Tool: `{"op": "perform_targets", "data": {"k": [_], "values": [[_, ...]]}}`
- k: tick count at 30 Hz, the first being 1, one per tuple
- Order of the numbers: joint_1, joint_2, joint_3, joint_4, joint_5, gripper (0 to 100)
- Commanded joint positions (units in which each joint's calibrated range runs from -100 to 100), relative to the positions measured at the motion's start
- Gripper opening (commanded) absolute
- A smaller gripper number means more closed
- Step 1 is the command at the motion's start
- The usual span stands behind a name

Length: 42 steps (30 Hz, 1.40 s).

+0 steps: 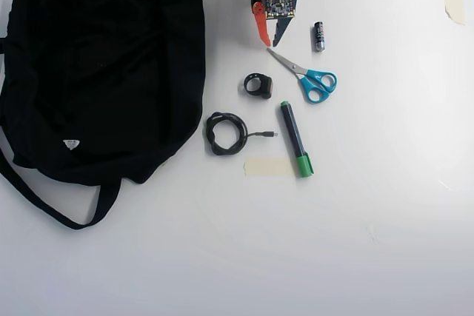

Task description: Put the cable into the black bag

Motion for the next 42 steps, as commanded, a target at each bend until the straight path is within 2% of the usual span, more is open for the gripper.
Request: {"op": "perform_targets", "data": {"k": [1,8,13,19,28,42], "values": [[-0.2,-0.2,1.2,0.4,0.0,2],[0.2,0.4,-0.2,-0.4,0.0,2],[-0.2,3.4,-8.7,-3.8,0.0,2],[-0.4,12.9,-20.4,-7.4,-0.1,2],[-0.5,31.3,-36.6,-24.8,-0.1,3],[-0.2,53.1,-64.2,-31.3,-0.1,3]]}}
